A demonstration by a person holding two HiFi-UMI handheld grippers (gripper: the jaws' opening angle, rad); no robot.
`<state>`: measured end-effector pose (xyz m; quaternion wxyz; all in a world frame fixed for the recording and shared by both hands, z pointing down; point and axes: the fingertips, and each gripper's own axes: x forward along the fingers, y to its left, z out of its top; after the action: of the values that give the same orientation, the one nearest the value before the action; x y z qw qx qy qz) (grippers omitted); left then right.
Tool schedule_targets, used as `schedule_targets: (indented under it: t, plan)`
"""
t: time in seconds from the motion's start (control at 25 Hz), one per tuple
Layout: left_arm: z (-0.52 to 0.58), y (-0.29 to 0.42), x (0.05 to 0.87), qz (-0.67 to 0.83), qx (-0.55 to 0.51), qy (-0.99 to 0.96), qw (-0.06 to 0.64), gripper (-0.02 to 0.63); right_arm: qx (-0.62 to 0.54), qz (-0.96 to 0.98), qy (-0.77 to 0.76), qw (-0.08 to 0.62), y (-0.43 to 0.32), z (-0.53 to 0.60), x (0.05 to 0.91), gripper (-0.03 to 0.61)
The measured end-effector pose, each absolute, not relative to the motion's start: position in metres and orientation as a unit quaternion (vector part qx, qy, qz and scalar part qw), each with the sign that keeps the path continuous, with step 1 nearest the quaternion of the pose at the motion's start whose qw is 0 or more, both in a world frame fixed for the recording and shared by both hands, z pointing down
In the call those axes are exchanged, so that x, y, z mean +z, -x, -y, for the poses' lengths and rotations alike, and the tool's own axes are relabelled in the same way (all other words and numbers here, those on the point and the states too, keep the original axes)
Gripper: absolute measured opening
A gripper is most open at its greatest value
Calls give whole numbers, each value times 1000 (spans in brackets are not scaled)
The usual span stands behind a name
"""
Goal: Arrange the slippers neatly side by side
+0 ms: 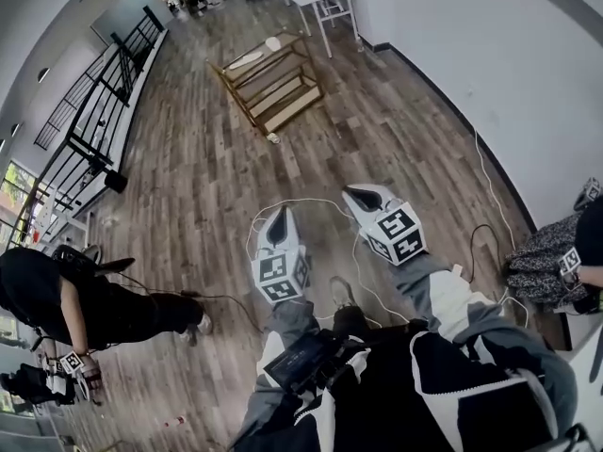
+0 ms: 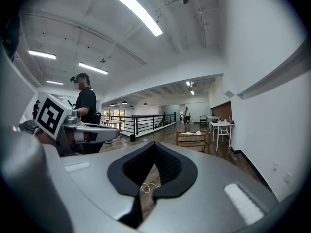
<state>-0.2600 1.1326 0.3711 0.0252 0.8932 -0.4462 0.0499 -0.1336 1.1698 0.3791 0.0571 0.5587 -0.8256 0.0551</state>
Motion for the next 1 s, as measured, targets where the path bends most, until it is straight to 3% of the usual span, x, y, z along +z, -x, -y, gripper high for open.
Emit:
schedule_targets:
  t: [1.0]
  plan:
    - [-719,211,400,382,64,-921,38,6,55,793,-603,70,93,-765,386,5]
